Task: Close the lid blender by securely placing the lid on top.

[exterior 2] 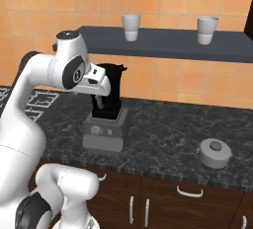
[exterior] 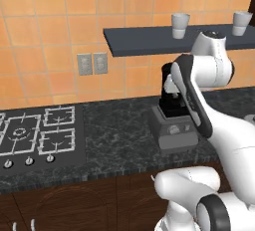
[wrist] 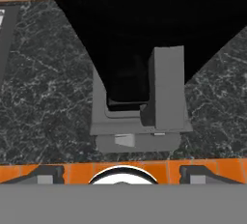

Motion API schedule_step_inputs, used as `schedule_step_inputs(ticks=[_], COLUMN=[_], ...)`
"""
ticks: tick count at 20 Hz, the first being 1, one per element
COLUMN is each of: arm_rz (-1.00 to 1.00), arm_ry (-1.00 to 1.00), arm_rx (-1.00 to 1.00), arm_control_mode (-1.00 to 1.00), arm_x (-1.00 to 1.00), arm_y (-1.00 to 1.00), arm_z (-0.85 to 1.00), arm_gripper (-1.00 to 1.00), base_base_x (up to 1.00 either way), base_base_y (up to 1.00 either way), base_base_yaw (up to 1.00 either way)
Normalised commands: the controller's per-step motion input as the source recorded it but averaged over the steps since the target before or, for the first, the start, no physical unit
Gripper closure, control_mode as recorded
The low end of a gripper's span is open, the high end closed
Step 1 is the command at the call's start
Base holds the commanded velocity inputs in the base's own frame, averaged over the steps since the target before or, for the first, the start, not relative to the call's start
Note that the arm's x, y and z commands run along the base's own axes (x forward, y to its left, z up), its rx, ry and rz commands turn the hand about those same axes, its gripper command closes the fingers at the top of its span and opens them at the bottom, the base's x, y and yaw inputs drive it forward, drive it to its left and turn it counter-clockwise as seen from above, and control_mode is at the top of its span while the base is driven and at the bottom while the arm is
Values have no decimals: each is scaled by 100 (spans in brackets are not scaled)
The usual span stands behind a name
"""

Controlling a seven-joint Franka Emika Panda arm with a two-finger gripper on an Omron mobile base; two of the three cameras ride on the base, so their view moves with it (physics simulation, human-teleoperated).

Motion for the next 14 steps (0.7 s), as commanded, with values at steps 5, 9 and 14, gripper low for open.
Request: schedule_step_inputs(ticks=[5,9,14], arm_rz=[-24,-37,-42], arm_ry=[-11,-11,-5], arm_rx=[0,0,0], arm_control_mode=[-100,-100,-100], arm_x=[-48,-43,-38], arm_y=[-66,-81,-89], arm_z=[0,-11,-12], arm_gripper=[-100,-100,-100], base_base_x=[0,0,0], base_base_y=[0,0,0], base_base_yaw=[0,0,0])
